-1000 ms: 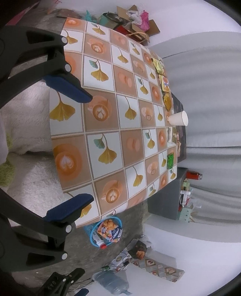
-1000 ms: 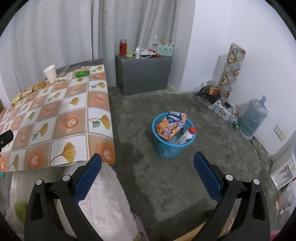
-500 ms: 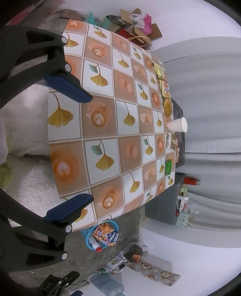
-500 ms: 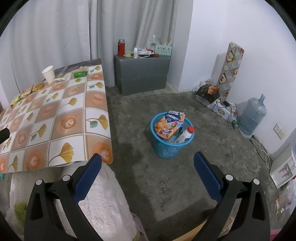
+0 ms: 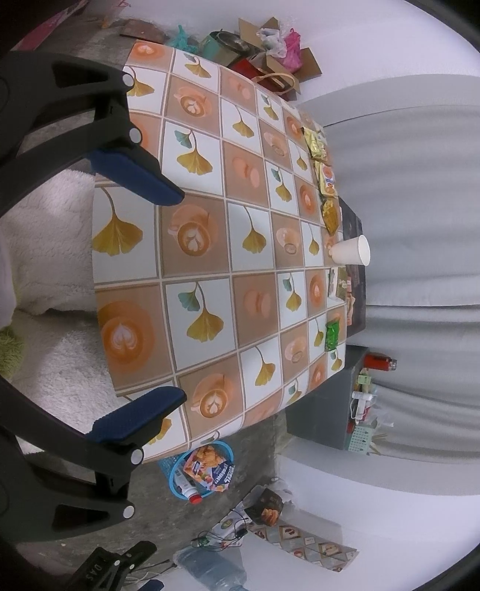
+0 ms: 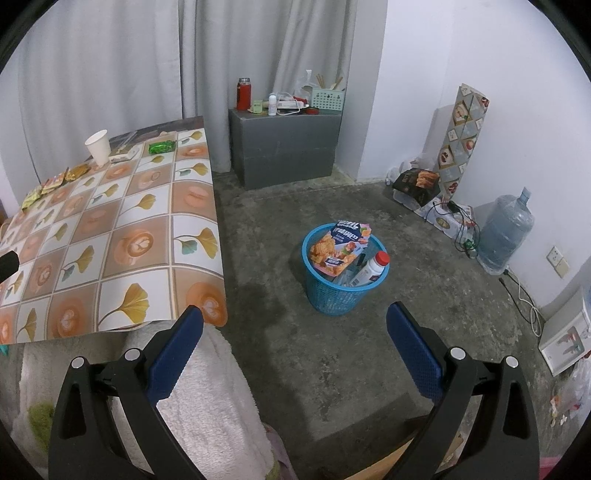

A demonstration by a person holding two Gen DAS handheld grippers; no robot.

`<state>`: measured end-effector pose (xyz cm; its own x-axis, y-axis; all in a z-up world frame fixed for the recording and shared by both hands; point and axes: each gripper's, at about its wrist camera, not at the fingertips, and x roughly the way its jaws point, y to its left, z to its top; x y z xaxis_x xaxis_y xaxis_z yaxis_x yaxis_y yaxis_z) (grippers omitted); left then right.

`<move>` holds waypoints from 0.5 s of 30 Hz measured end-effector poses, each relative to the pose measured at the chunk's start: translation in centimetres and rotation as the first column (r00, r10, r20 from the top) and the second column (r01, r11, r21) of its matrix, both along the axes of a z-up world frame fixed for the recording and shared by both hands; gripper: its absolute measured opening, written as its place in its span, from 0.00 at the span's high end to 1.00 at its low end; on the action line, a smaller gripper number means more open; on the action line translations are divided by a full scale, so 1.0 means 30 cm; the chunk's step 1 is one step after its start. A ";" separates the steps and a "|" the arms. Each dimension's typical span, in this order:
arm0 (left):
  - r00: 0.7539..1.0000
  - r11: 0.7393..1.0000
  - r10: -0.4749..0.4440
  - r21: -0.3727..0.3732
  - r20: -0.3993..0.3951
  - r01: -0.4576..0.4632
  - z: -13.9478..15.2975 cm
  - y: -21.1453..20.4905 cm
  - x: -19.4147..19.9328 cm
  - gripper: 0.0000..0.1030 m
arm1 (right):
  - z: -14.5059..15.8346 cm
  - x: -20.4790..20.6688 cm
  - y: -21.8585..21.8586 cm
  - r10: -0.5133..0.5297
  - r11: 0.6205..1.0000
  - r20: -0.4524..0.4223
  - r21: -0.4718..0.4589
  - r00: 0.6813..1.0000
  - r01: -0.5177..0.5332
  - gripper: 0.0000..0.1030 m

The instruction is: Collect trash

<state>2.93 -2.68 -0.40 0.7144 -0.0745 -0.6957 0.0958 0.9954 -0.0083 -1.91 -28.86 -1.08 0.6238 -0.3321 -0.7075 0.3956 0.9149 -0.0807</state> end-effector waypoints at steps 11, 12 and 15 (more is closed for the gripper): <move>1.000 1.000 0.001 0.002 -0.004 -0.001 0.002 -0.006 -0.001 0.08 | 0.000 0.000 -0.003 0.000 1.000 -0.003 0.003 1.000 0.000 0.06; 1.000 1.000 0.000 0.003 -0.004 0.000 0.003 -0.001 0.002 0.08 | -0.002 0.003 -0.001 0.001 1.000 -0.004 0.003 1.000 -0.001 0.06; 1.000 1.000 0.001 0.001 -0.004 -0.001 0.005 -0.004 0.002 0.08 | 0.000 0.001 -0.001 0.002 1.000 -0.002 0.002 1.000 -0.002 0.06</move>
